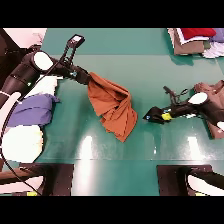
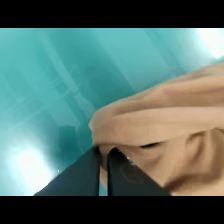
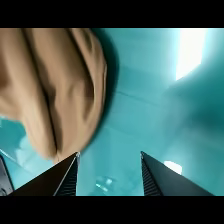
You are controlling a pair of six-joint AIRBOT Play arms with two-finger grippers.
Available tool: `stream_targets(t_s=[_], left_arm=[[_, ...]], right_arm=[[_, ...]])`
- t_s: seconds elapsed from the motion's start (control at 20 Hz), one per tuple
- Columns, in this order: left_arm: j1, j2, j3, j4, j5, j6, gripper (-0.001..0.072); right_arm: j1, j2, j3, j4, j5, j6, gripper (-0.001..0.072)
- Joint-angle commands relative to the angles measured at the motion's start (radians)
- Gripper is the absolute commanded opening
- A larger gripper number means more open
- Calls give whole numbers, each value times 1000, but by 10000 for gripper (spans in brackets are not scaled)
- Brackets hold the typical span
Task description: Fold the shirts.
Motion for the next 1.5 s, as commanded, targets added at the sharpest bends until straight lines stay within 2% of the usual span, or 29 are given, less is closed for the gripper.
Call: stream_targets(t_s=[0.0,0.25,0.3,0.35,0.4,0.65,0.8,1.1,1.35,1.45], left_arm=[[0,6,1,10,-32,-8,25],[0,7,1,10,-57,-8,25],[0,8,2,10,-61,-8,25],[0,11,2,10,-63,-7,25],[0,16,2,10,-60,-7,25],[0,145,75,209,-10,-16,25],[0,243,168,261,-10,-2,25],[0,400,268,260,-15,4,25],[0,489,343,244,-64,5,25],[0,515,399,244,-116,27,25]], right_arm=[[72,-126,-8,120,-132,-68,436],[127,-258,124,118,-155,-67,424],[127,-271,142,119,-153,-67,273],[127,-278,158,110,-151,-67,71],[126,-277,167,103,-151,-67,18],[25,-137,294,-133,-67,9,17],[-61,-10,438,-231,-13,31,17],[-145,163,730,-256,61,33,17],[-145,221,939,-257,199,34,16],[-145,233,1019,-312,267,57,17]])
